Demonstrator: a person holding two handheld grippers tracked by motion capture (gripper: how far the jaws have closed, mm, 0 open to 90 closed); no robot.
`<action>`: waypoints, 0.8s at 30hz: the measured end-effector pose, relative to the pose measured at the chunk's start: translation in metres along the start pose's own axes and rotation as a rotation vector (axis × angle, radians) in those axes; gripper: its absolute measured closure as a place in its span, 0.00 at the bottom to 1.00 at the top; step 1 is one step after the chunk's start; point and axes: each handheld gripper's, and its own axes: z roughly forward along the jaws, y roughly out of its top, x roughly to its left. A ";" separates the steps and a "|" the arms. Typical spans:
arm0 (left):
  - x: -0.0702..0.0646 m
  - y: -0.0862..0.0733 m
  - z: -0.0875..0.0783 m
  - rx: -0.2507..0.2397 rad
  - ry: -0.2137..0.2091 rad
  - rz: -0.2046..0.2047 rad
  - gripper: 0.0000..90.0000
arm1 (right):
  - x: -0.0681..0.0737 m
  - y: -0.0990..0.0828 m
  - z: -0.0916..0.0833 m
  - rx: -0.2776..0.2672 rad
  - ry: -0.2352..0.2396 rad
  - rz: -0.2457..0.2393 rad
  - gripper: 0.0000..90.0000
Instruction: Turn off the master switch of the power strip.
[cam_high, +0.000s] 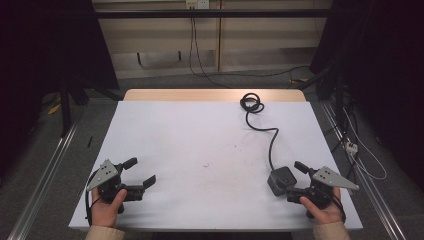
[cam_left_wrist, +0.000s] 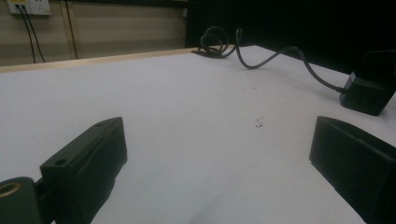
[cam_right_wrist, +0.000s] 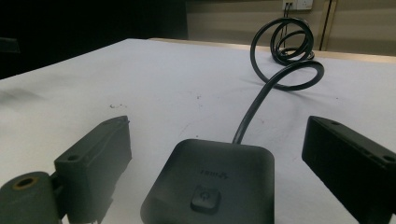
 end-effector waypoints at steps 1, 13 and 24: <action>0.000 0.000 0.000 0.000 0.000 0.000 0.04 | 0.000 0.000 0.001 0.002 0.002 -0.003 0.09; 0.000 0.000 0.000 0.004 0.000 0.000 0.04 | 0.001 -0.004 0.003 0.007 -0.006 -0.006 0.09; 0.000 -0.001 0.001 0.005 -0.001 -0.002 0.04 | 0.002 -0.005 0.004 0.011 -0.002 -0.014 0.09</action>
